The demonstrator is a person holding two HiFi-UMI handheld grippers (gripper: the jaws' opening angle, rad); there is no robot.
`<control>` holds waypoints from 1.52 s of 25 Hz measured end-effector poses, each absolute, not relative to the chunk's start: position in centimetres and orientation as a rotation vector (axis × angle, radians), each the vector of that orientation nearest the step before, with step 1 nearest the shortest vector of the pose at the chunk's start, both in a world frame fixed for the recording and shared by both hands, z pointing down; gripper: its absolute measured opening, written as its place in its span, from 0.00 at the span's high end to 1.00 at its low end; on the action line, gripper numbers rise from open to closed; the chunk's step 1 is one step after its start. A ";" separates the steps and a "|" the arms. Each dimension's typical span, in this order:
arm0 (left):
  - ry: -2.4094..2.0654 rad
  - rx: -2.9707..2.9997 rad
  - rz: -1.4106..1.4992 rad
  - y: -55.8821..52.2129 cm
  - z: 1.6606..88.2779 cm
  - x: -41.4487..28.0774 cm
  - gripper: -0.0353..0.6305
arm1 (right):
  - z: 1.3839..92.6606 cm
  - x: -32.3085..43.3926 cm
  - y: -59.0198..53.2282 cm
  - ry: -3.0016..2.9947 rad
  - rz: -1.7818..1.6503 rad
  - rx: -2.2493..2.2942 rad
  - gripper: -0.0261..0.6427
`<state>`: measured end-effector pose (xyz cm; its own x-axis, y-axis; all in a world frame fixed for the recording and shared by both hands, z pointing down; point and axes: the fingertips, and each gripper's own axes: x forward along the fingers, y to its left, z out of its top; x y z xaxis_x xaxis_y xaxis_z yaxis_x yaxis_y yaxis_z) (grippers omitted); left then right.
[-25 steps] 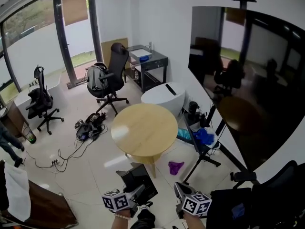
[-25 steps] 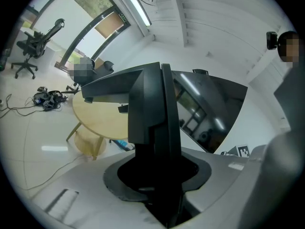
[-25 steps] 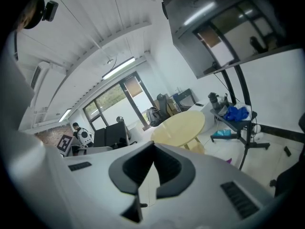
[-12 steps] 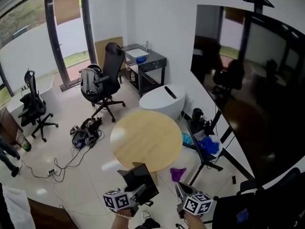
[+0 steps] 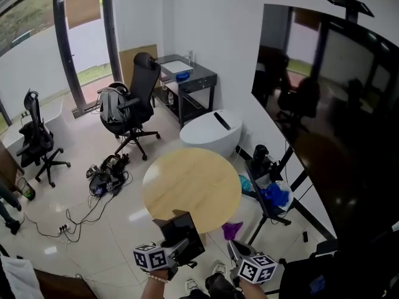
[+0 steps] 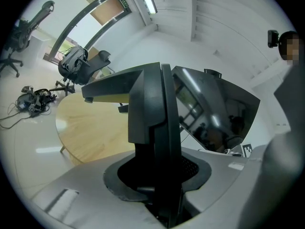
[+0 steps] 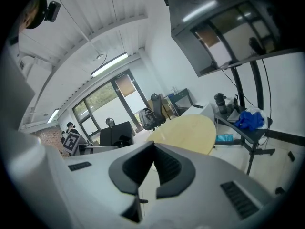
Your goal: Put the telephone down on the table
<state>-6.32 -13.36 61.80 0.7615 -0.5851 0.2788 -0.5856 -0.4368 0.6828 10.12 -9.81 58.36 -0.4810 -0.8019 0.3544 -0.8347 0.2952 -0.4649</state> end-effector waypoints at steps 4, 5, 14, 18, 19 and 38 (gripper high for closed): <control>-0.835 2.137 0.049 -16.1 63.2 -5.9 0.71 | 59.2 10.3 -11.5 -2.466 0.960 1.571 0.94; -0.827 2.135 0.062 -16.9 63.7 -5.8 0.71 | 59.5 10.3 -12.2 -2.463 0.960 1.565 0.94; -0.716 2.093 0.211 -28.1 68.9 -3.9 0.71 | 60.6 9.3 -21.0 -2.473 0.982 1.507 0.94; -0.647 2.084 0.296 -32.6 71.4 -1.7 0.71 | 61.8 11.0 -24.6 -2.432 1.027 1.535 0.94; -0.629 2.082 0.316 -33.5 72.0 -1.1 0.71 | 62.0 11.6 -25.5 -2.422 1.034 1.545 0.94; -0.372 2.043 0.353 -39.4 79.1 4.0 0.71 | 65.9 14.2 -32.6 -2.299 1.097 1.526 0.94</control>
